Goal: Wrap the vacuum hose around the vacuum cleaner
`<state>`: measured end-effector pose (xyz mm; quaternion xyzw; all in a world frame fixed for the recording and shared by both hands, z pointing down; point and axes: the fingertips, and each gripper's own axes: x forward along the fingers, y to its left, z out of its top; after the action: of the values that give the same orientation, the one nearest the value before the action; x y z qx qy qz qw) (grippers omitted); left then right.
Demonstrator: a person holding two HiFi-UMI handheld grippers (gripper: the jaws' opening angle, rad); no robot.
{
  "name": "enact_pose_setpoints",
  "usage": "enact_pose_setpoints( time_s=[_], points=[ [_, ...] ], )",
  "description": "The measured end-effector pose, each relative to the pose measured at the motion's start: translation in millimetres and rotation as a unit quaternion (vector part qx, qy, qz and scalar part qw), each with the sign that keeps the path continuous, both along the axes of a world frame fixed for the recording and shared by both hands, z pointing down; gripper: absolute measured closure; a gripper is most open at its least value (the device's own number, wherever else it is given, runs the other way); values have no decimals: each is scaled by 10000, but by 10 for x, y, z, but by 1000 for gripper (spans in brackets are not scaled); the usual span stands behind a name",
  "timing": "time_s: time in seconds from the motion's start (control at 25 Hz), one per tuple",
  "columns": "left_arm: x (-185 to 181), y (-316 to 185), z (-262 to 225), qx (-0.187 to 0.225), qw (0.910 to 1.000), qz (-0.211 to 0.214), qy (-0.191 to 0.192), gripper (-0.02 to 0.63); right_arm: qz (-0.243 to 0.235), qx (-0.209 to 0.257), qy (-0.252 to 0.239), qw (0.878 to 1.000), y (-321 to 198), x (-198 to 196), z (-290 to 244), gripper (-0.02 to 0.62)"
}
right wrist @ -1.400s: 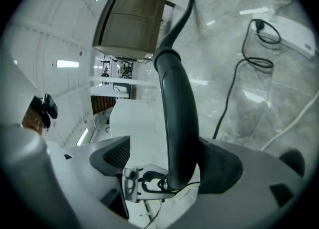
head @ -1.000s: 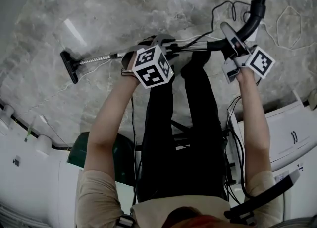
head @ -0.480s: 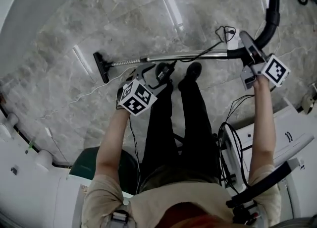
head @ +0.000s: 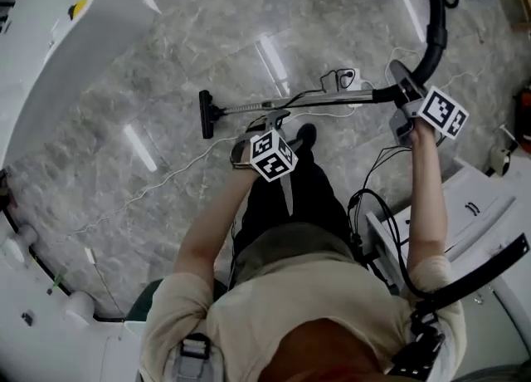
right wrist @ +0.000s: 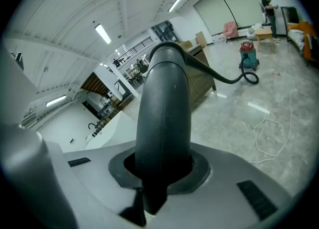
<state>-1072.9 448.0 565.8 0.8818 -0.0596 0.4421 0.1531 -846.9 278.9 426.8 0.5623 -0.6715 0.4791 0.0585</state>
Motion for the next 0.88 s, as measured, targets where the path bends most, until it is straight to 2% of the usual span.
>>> enact_pose_setpoints(
  time_s=[0.08,0.16,0.4,0.52,0.64,0.88],
  points=[
    [23,-70,-222,115,9998,130,-29,288,44,100,154,9998,31,105,-311,531],
    [-103,-62,-434,35,10000,-39,-45,288,52,163,283,9995,79,220,-586,531],
    [-977,361,-620,-703,9943,-664,-446,288,125,125,595,9981,208,513,-1124,531],
    [-1193,510,-704,-1009,9890,-992,-437,288,121,180,805,9965,153,609,-1402,531],
    [-1013,534,-861,-1087,9882,-1061,-182,288,33,310,1083,9936,147,697,-1654,531],
    [-384,275,-1257,-886,9931,-720,273,288,-102,476,1228,9912,188,862,-1886,531]
  ],
)
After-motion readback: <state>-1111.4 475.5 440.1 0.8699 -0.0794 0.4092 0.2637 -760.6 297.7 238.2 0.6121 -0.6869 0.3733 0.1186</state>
